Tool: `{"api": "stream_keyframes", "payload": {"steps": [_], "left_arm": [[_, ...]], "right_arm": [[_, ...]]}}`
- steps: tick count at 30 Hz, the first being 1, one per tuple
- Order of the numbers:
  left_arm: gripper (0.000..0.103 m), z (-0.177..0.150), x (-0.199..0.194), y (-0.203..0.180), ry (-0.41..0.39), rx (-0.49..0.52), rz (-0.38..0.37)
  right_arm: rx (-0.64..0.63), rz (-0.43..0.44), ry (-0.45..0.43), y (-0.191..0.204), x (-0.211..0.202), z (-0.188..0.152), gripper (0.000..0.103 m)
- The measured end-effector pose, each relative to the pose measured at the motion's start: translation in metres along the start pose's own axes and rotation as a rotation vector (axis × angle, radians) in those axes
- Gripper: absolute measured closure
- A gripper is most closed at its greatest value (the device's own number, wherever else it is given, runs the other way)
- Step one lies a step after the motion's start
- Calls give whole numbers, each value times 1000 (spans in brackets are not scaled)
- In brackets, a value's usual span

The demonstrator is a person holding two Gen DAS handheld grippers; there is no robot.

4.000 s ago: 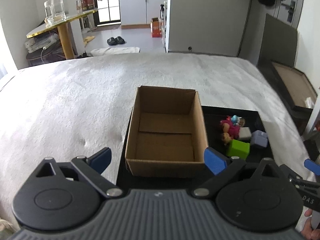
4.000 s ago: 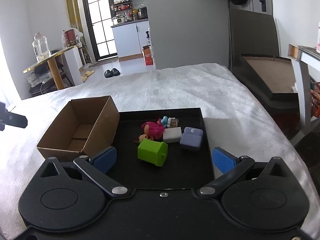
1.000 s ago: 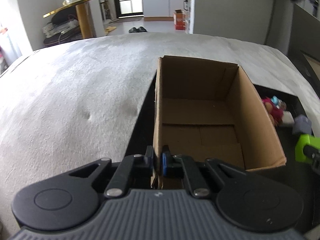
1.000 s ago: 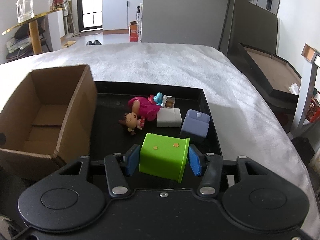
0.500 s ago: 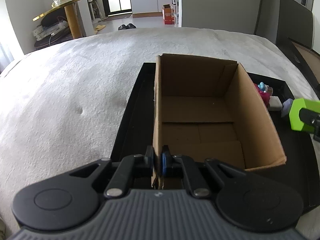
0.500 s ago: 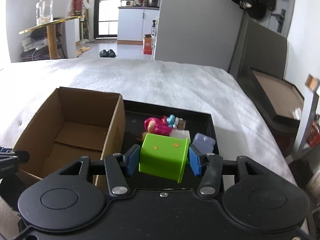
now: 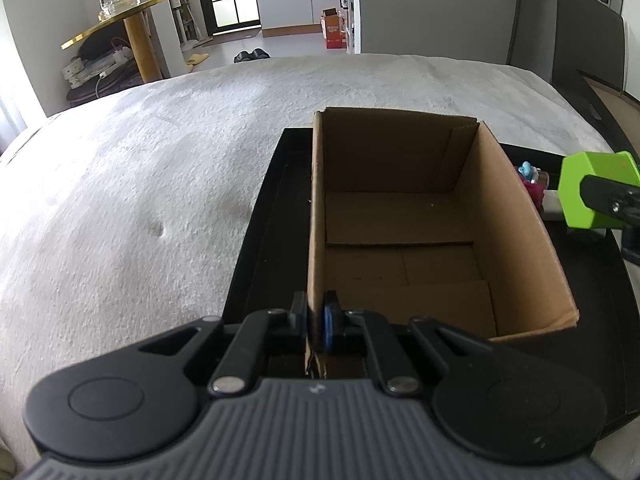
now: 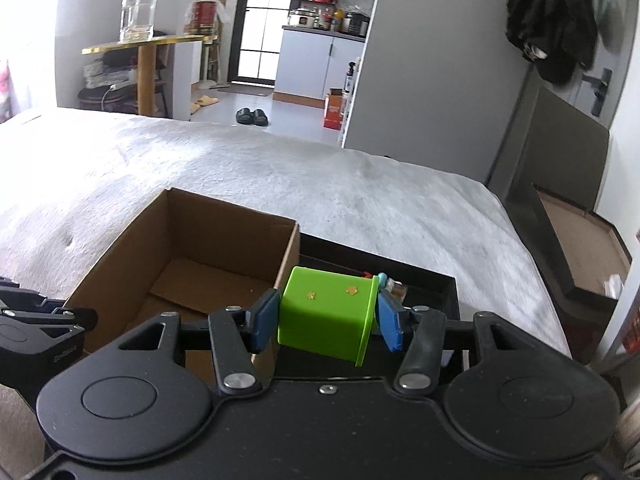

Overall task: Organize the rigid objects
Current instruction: 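Carry the green cube into the cardboard box and open the right gripper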

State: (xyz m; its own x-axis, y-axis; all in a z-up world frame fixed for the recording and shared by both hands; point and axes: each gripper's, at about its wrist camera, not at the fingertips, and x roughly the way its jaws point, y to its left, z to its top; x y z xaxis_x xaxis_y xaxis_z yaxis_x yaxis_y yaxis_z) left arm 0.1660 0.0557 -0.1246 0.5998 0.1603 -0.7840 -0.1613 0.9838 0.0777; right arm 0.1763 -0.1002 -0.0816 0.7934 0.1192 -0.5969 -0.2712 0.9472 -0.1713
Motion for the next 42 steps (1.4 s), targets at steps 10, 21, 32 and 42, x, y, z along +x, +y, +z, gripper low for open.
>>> {"api": "stream_keyframes", "payload": {"steps": [10,21,32,42], "left_arm": [[96,5,2,11,25,-41,-39],[95,6,4,21,35,-105,-75],[94,6,8,27,35,-159,-99],[94,5,11,27,-5,-157,-112]], "right_arm": [[-61,93,5,18,10,18,51],[-116,201,33,46,29,28,51],[-138,262,46,56,45,36,51],[-129,278,8,58,47,43,41]]}}
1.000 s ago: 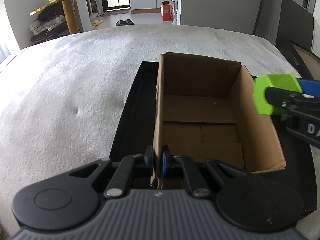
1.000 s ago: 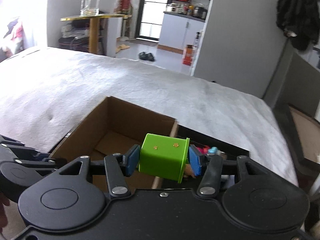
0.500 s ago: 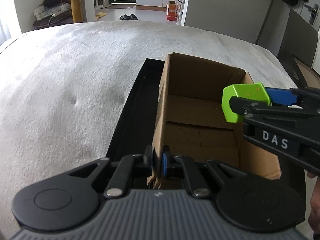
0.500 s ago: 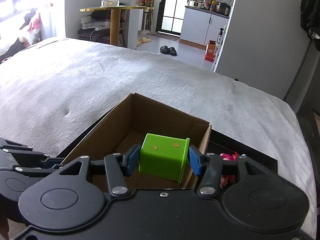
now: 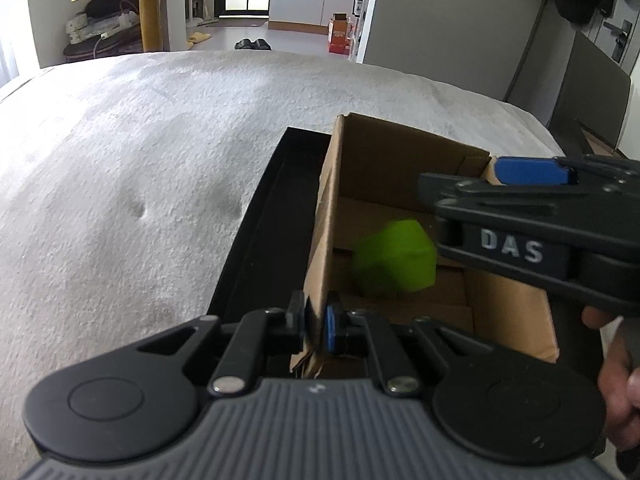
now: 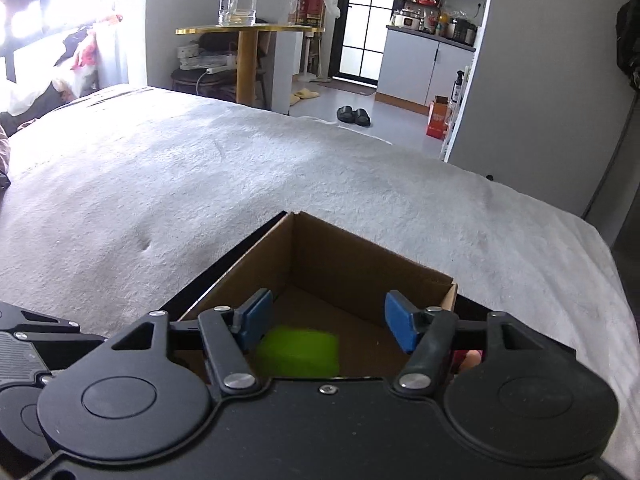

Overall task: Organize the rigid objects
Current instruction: 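Carry the green cube into the cardboard box and open the right gripper, then withdraw the right tool and move it to the lavender block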

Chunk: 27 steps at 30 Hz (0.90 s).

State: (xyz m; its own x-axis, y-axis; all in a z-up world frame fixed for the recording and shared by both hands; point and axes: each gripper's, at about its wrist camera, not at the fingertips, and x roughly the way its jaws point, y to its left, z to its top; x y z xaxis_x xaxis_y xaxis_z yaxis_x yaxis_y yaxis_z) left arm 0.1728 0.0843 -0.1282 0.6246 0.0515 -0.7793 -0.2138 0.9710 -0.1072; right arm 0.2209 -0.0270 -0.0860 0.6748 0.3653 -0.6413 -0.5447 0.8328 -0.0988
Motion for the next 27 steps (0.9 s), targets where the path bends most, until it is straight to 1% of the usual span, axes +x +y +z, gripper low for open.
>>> {"api": "stream_keyframes", "payload": {"steps": [2,5,7,8,10,12,13,14,15,17,21,27], "left_arm": [[94,0,0,1,1,-3,-1],[93,2,-1,-2,7,4,1],[92,4,-1,-3,18,9,10],[89,3,-2,-4,22,11,13],[77,4,-4,-5,39,11,18],[50,5,-8,-6,40,8,30],[45,5,-12,-6,30,5,37],[38,5,-15,-6,23,2,39],[33,6,-18,-7,19,5,42],[30,7,-23,-8,14,11,37],[22,8,-30,-10,3,15,55],[17,10,-35,-11,2,21,44]], "right_arm": [[16,-2,6,-3,-4,-3,39],[26,-12,6,-8,-14,-7,34],[34,-19,6,-11,-20,-10,30],[36,-22,7,-12,-22,-11,29],[40,-30,8,-15,-28,-13,26],[50,-42,3,-18,-35,-15,20],[58,-46,-2,-20,-40,-17,19],[67,-48,-4,-22,-43,-18,18],[79,-50,-7,-24,-45,-19,17],[102,-56,-5,-27,-50,-22,16],[120,-74,0,-33,-57,-29,14],[154,-96,-9,-43,-68,-37,10]]}}
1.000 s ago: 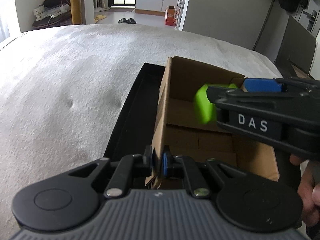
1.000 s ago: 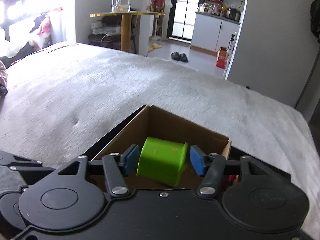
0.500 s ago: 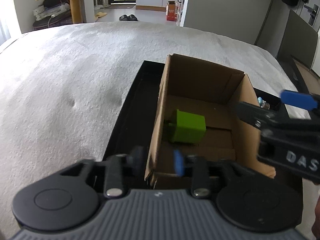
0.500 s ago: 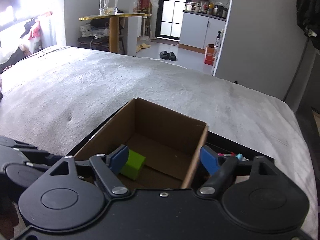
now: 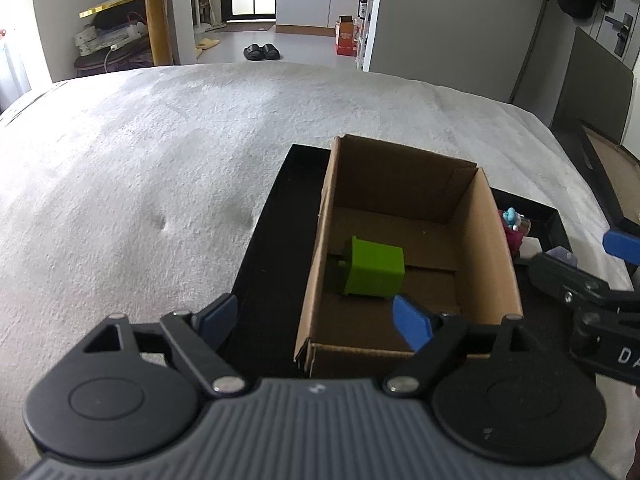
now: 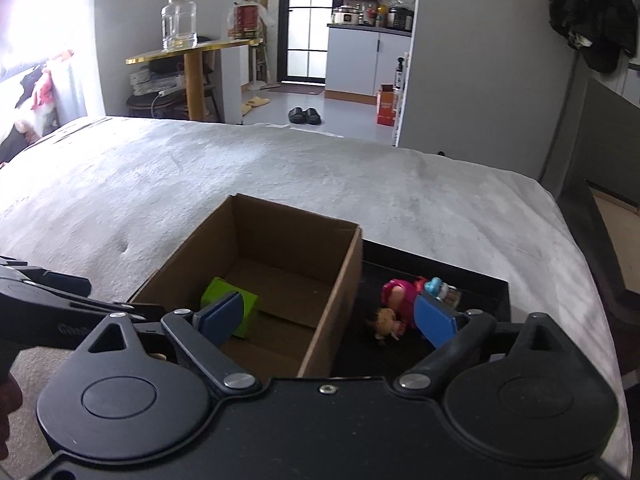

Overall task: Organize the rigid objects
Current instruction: 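Withdraw the right tool and move it to the lavender block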

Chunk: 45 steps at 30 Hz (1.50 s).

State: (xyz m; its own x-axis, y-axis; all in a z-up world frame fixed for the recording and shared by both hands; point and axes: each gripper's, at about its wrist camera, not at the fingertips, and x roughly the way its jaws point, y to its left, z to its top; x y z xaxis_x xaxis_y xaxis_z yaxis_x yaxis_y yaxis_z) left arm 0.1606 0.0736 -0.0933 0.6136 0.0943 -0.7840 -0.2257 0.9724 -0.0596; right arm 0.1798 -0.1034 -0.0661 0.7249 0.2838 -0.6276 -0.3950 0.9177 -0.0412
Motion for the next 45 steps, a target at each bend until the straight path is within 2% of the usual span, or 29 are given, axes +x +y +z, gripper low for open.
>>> {"api": "stream_keyframes", "payload": {"steps": [9,26,39,45], "left_arm": [[14,3,-10,-7,-17,23,0],[10,7,-19,-15,-36,51,68],[11,5,-6,-24,-6,82,117],[11,3,1,-26,19,90,129]], "right_arm": [[47,-61,6,-26,-8,-13,5],[129,-153,38,-70,-5,-40,4],[210,-182,76,-108,17,-56,5],[200,-185,73,-116,36,-64,8]]}}
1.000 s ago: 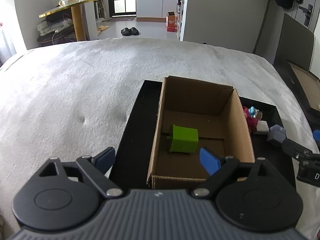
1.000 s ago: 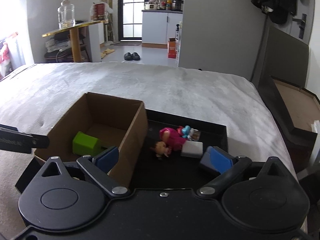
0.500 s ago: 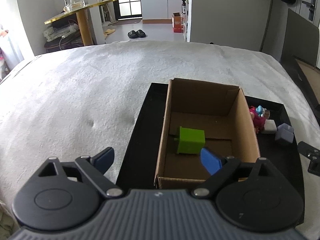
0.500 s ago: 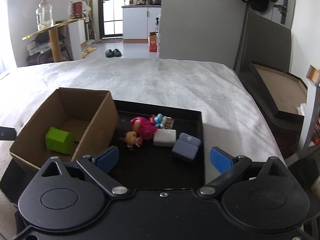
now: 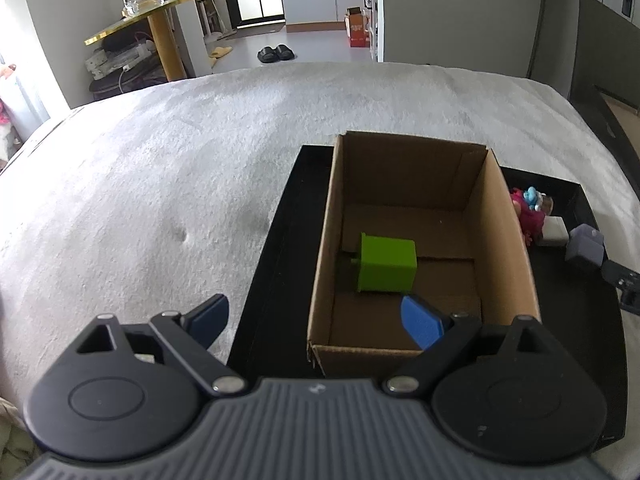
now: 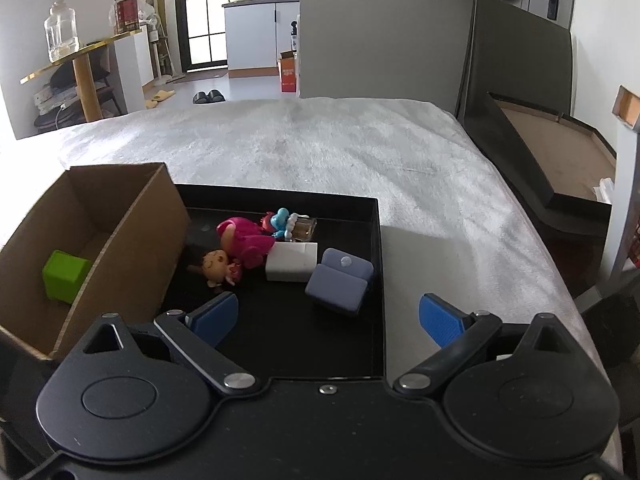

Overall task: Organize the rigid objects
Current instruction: 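Withdraw the right tool and move it to the lavender block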

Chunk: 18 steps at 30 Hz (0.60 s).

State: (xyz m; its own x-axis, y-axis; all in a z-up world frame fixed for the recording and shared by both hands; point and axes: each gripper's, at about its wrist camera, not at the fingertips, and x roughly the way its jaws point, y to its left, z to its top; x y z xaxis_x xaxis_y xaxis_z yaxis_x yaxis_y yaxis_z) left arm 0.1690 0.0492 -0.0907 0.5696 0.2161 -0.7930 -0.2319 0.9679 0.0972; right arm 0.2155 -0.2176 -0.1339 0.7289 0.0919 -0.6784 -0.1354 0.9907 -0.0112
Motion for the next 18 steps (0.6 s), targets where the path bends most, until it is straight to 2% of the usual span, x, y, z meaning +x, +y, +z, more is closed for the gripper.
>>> {"api": "stream_keyframes", "payload": {"steps": [8,18], "left_arm": [[11,3,5,-9,-1,30,41],[11,21,-10,-35,-52,72,-86]], "right_arm": [[27,-5,-1,-4,25,-3,9],[65,11,11,-11,50,-7,19]]}}
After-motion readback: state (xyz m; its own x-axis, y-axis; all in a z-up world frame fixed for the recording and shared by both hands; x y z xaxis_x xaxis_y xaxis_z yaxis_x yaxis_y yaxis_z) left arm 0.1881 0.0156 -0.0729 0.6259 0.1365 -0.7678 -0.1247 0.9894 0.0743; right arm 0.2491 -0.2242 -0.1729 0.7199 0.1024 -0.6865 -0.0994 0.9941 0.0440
